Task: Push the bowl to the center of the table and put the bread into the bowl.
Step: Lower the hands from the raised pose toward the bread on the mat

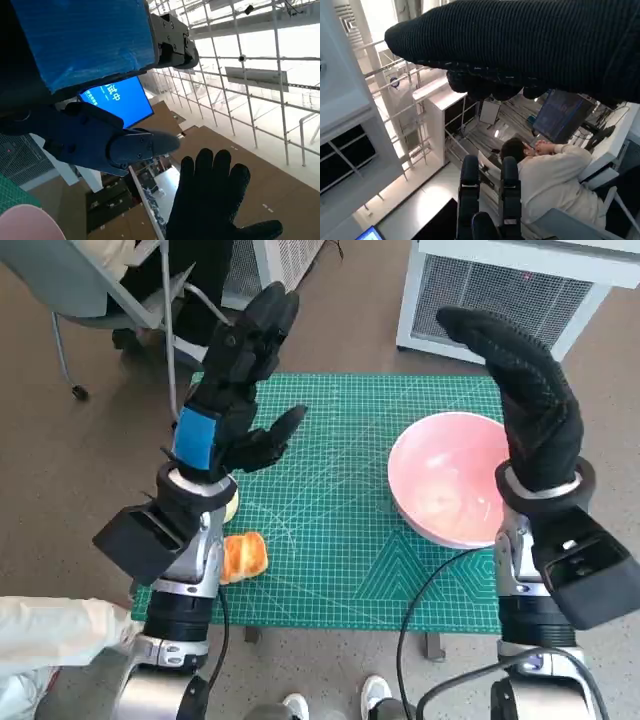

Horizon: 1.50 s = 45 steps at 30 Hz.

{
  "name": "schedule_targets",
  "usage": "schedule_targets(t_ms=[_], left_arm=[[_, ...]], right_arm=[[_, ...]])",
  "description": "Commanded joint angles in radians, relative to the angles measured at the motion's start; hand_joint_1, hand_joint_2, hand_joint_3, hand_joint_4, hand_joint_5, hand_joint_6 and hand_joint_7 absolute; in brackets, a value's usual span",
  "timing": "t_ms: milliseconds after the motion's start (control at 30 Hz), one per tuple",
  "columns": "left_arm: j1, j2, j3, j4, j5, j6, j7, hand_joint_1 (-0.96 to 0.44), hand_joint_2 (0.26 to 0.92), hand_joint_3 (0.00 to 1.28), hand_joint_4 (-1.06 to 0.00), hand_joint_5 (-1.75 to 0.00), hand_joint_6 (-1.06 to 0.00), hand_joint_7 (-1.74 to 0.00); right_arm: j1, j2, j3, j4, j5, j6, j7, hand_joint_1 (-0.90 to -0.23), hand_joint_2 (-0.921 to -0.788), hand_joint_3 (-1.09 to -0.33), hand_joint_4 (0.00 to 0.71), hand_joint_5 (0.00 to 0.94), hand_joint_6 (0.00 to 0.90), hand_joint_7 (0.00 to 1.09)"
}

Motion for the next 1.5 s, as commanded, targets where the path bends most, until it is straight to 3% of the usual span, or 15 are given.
schedule_targets(t_ms=[33,367,633,1000,1233,1500], left_arm=[[0.001,-0.002,0.004,-0.01,-0.011,-0.006,-0.003,-0.48,0.921,0.42,-0.22,0.0,-0.15,-0.33],[-0.001,-0.003,0.007,0.002,-0.01,-0.016,-0.002,-0.48,0.921,0.42,-0.22,0.0,-0.15,-0.34],[0.003,-0.003,0.011,0.008,-0.015,-0.025,-0.005,-0.48,0.921,0.42,-0.22,0.0,-0.15,-0.34],[0.014,0.0,0.022,0.006,-0.027,-0.029,-0.011,-0.49,0.921,0.42,-0.22,0.0,-0.14,-0.35],[0.017,0.001,0.028,0.009,-0.024,-0.033,-0.009,-0.48,0.921,0.41,-0.22,0.0,-0.14,-0.35],[0.017,0.004,0.033,0.012,-0.021,-0.027,-0.004,-0.48,0.921,0.41,-0.22,0.0,-0.14,-0.36]], right_arm=[[0.026,0.001,-0.004,-0.004,0.007,0.014,0.008,-0.538,-0.921,-0.735,0.252,0.0,0.224,0.19],[0.036,-0.012,-0.021,0.003,0.003,0.006,0.005,-0.537,-0.921,-0.734,0.252,0.0,0.226,0.19],[0.031,-0.073,-0.094,0.089,0.013,-0.035,0.0,-0.53,-0.921,-0.739,0.248,0.0,0.224,0.18],[-0.004,-0.162,-0.237,0.397,-0.047,-0.096,-0.168,-0.555,-0.921,-0.76,0.264,0.008,0.224,0.19],[-0.02,-0.212,-0.262,0.588,-0.099,-0.082,-0.284,-0.549,-0.921,-0.764,0.269,0.007,0.227,0.18],[-0.034,-0.236,-0.258,0.774,-0.099,0.014,-0.323,-0.531,-0.921,-0.779,0.246,0.0,0.228,0.17]])
